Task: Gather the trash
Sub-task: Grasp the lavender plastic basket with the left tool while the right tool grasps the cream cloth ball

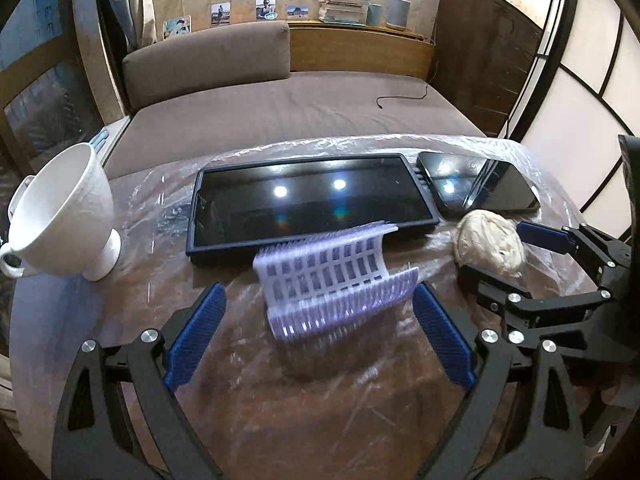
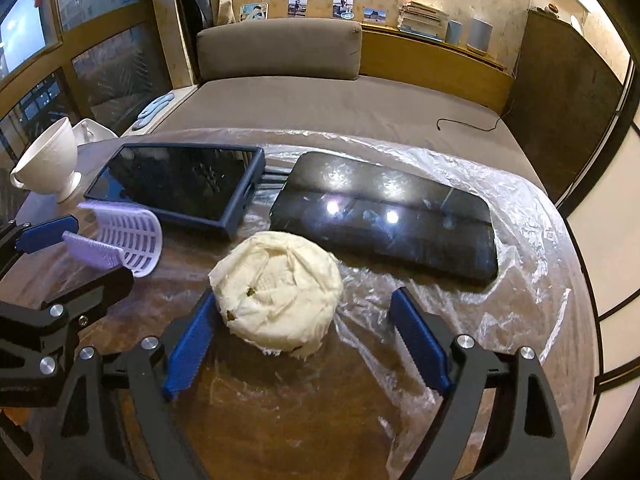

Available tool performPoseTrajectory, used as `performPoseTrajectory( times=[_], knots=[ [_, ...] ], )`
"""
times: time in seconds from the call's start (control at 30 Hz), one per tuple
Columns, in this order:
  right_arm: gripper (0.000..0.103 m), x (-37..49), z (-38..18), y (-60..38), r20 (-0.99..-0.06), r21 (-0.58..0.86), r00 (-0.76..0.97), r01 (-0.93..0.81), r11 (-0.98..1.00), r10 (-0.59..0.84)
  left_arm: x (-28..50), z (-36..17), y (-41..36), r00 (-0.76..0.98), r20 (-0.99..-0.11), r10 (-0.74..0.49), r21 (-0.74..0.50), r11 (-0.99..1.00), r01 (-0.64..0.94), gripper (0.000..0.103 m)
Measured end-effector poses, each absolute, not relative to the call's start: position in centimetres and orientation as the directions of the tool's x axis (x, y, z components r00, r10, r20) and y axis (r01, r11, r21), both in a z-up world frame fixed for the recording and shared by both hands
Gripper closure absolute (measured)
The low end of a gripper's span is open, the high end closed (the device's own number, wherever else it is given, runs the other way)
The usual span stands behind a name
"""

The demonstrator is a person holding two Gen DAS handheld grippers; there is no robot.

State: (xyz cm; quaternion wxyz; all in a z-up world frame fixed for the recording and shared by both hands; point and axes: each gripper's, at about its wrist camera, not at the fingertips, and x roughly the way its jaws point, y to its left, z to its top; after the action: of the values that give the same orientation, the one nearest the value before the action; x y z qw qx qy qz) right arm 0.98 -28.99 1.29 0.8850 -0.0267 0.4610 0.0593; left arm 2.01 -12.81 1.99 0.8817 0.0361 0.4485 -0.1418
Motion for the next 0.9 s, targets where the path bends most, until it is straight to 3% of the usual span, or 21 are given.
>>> performPoseTrajectory(
  times=[0.27,0.47,0.63,0.9],
  knots=[
    [0.036,0.3,1.5,-29.0,-0.808,0.008,0.581,-0.158,0.987,0.100,1.9,1.3,-12.9,0.547,-0.805,-0.228,-0.070,0.953,0.294,0.009],
    [0.050,-0.4,1.7,-28.5,-0.796,0.010,0.595,-0.167,0.986,0.109,1.0,1.2,-13.6,0.569,-0.798,-0.199,-0.004,0.946,0.325,0.036],
    [0.051,-1.0,1.7,-28.4,-0.792,0.015,0.600,-0.170,0.985,0.115,0.6,1.5,-13.2,0.560,-0.797,-0.225,-0.028,0.941,0.338,0.048],
    [0.051,-1.9,2.1,-29.0,-0.781,0.053,0.605,-0.178,0.983,0.152,0.0,2.1,-13.4,0.567,-0.788,-0.239,-0.040,0.940,0.340,0.052]
  ],
)
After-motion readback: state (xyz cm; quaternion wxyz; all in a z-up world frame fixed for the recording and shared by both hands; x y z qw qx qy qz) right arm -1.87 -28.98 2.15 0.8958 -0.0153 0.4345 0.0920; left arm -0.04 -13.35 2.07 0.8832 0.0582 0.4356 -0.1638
